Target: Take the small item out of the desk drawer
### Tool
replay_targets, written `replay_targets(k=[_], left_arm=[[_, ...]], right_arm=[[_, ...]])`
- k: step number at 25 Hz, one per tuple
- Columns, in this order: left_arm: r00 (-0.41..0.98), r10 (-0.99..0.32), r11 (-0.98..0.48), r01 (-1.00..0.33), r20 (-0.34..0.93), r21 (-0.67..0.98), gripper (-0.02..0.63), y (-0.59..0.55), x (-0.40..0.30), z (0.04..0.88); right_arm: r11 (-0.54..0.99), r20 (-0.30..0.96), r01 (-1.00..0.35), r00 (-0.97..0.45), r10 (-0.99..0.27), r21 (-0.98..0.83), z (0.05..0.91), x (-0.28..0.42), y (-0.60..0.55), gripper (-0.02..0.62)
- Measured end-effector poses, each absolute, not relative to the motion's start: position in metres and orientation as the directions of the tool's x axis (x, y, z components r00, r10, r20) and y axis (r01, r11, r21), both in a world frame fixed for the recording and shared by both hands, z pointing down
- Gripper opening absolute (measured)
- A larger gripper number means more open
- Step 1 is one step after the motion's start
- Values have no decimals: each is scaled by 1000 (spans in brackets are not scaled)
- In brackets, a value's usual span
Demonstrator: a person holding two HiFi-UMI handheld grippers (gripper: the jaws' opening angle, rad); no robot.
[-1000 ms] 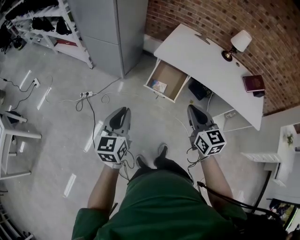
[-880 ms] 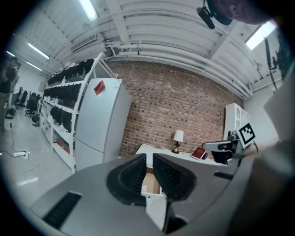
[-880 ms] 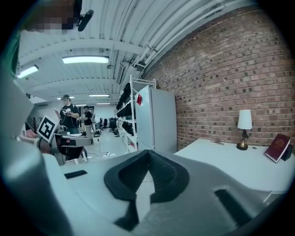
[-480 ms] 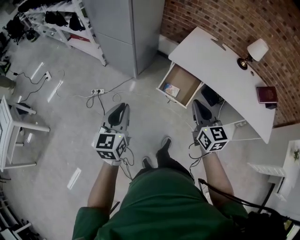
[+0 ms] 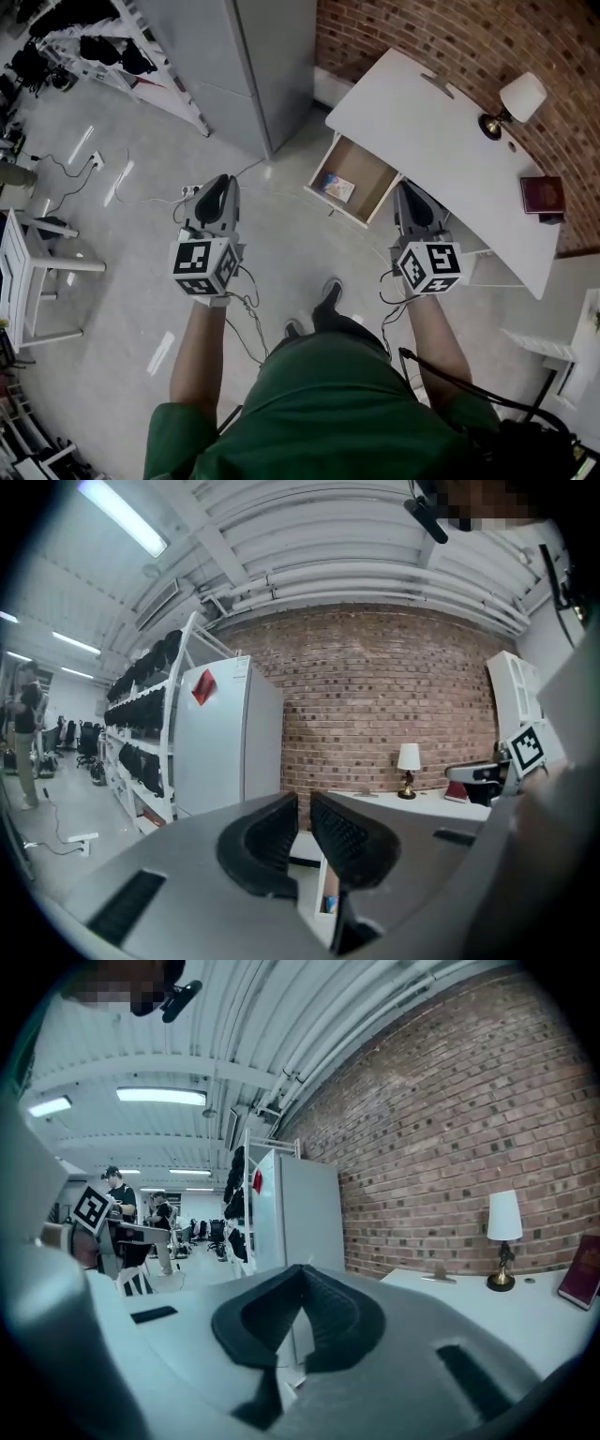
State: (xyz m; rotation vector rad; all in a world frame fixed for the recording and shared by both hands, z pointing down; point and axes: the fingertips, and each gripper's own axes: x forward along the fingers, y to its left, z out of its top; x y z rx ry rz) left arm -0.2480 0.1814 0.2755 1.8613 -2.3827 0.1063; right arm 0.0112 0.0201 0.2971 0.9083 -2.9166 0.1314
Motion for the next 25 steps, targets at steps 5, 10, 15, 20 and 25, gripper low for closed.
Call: replay_targets(k=[5, 10, 15, 20, 25], left_arm=[[-247, -961, 248, -969, 126, -7, 38, 141, -242, 262], [-260, -955, 260, -965, 142, -15, 38, 120, -236, 265], [-247, -957, 248, -969, 150, -18, 38, 100, -225, 266], [-234, -958, 232, -972, 166, -30, 38, 85, -225, 270], [-178, -968, 175, -984, 178, -35, 38, 63, -217, 274]], right_arm=[[819, 92, -570, -820, -564, -64, 297, 13, -22, 5], [833, 85, -548, -836, -542, -70, 300, 10, -46, 5], [837, 90, -542, -840, -535, -81, 304, 16, -60, 5], [832, 85, -538, -843, -531, -137, 305, 12, -70, 5], [808, 94, -567, -823, -560, -160, 312, 20, -76, 5]])
